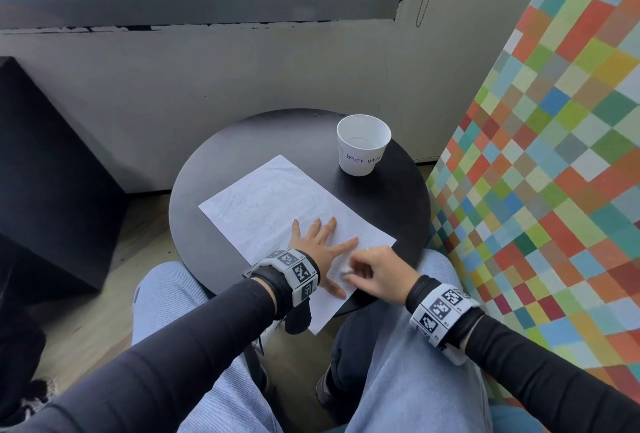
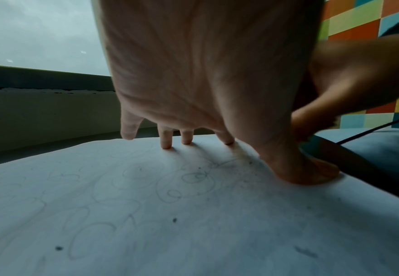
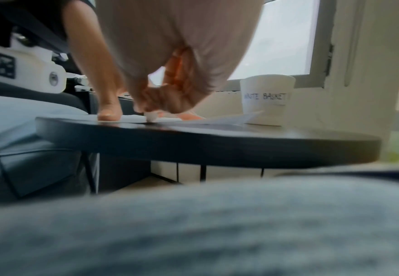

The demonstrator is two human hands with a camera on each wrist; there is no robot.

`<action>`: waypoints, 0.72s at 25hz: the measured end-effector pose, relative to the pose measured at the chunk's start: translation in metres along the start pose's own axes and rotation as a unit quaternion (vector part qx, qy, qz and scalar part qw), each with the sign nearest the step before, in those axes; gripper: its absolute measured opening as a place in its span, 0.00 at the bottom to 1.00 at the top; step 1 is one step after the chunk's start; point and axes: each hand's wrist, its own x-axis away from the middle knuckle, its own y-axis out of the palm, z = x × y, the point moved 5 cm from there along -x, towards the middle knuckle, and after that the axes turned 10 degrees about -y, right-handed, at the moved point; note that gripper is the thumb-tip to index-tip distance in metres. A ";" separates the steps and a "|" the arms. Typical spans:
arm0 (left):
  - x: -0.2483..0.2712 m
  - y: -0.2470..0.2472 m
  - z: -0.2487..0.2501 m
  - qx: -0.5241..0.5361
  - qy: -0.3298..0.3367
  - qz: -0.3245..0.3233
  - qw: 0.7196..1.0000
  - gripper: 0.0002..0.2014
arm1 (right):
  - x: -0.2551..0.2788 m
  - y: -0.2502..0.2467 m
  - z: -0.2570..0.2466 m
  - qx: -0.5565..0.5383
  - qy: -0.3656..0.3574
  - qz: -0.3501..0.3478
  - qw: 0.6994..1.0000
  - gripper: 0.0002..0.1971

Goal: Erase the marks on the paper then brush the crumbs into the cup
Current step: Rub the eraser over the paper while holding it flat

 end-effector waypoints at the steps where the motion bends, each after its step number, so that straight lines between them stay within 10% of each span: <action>1: 0.000 0.000 0.000 -0.002 -0.001 0.000 1.000 0.55 | 0.001 0.003 -0.003 -0.004 -0.011 -0.018 1.000 0.12; 5: 0.000 0.001 0.000 -0.006 -0.006 -0.003 1.000 0.55 | -0.003 -0.022 0.022 0.059 0.077 0.078 0.992 0.12; 9: 0.000 0.000 0.000 -0.007 -0.004 0.000 1.000 0.55 | 0.001 0.002 -0.004 -0.002 -0.009 -0.033 0.999 0.11; 18: 0.002 -0.002 -0.007 -0.006 0.003 -0.013 1.000 0.56 | -0.002 -0.016 0.022 0.067 0.079 0.058 0.993 0.12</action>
